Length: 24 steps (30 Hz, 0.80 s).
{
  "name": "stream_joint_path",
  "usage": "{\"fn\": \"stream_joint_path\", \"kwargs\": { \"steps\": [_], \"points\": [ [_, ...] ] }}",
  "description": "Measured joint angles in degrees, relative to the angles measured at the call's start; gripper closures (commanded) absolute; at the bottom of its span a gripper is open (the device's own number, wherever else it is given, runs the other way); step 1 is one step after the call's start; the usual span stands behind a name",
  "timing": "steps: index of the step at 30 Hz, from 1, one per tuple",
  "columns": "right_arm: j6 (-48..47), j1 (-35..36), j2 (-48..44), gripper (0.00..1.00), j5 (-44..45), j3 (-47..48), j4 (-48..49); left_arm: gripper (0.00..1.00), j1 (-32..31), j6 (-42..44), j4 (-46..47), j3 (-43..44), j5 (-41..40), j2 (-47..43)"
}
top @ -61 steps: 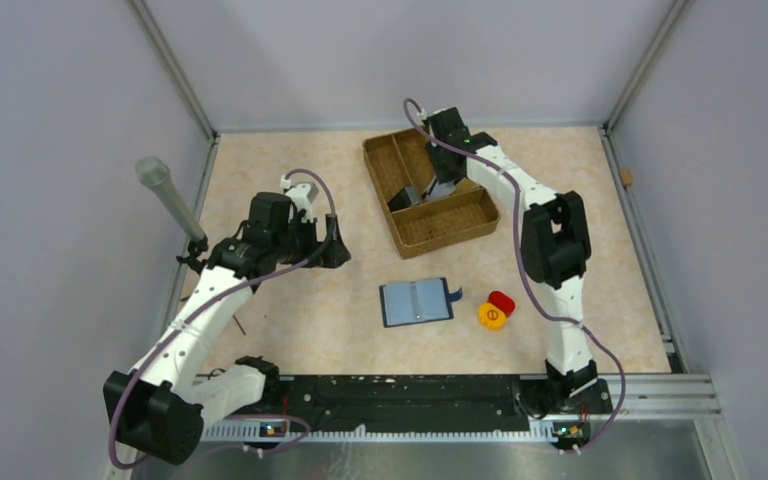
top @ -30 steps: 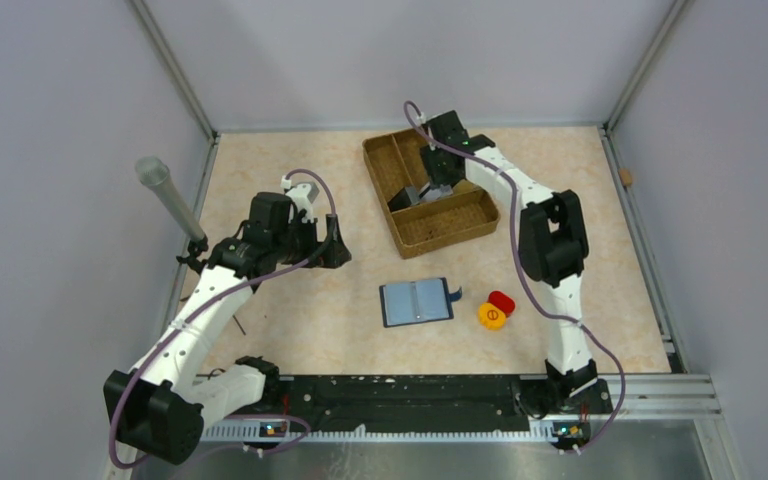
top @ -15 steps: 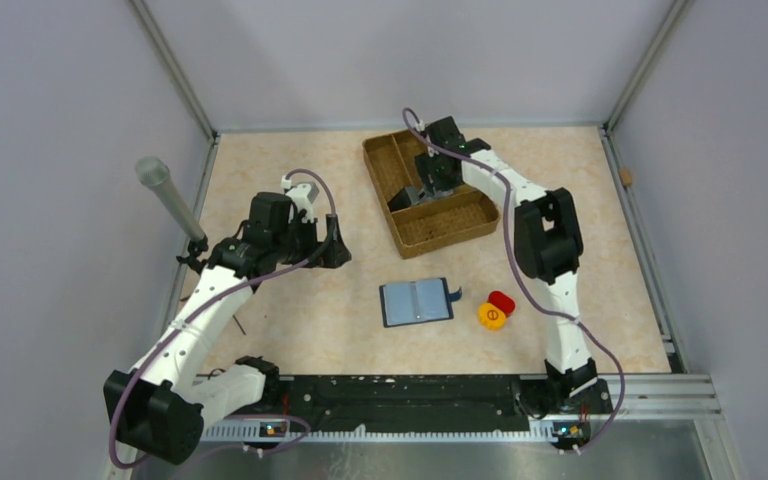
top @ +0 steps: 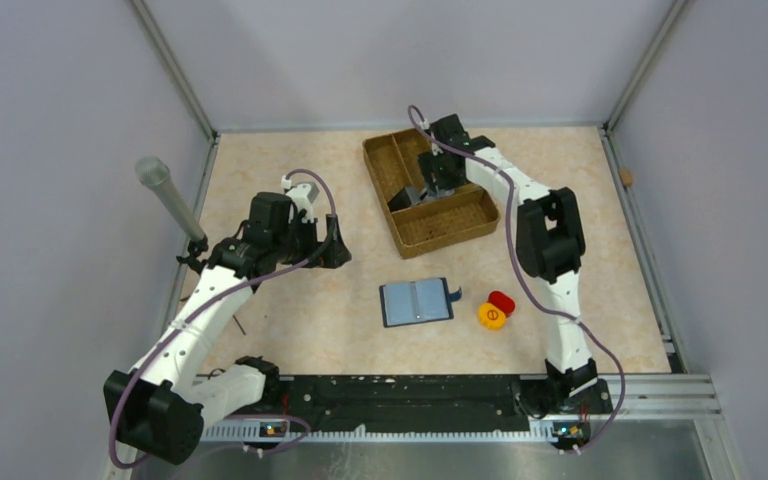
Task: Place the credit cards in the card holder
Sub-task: Pick up the credit card from the storage box.
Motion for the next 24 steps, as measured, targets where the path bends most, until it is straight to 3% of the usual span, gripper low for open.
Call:
{"fn": "stream_joint_path", "kwargs": {
  "steps": [24],
  "points": [
    [0.0, -0.3, -0.7, 0.31, 0.5, 0.7, -1.8, 0.01, 0.0, 0.0, 0.0, 0.0, 0.8, 0.0]
  ]
}}
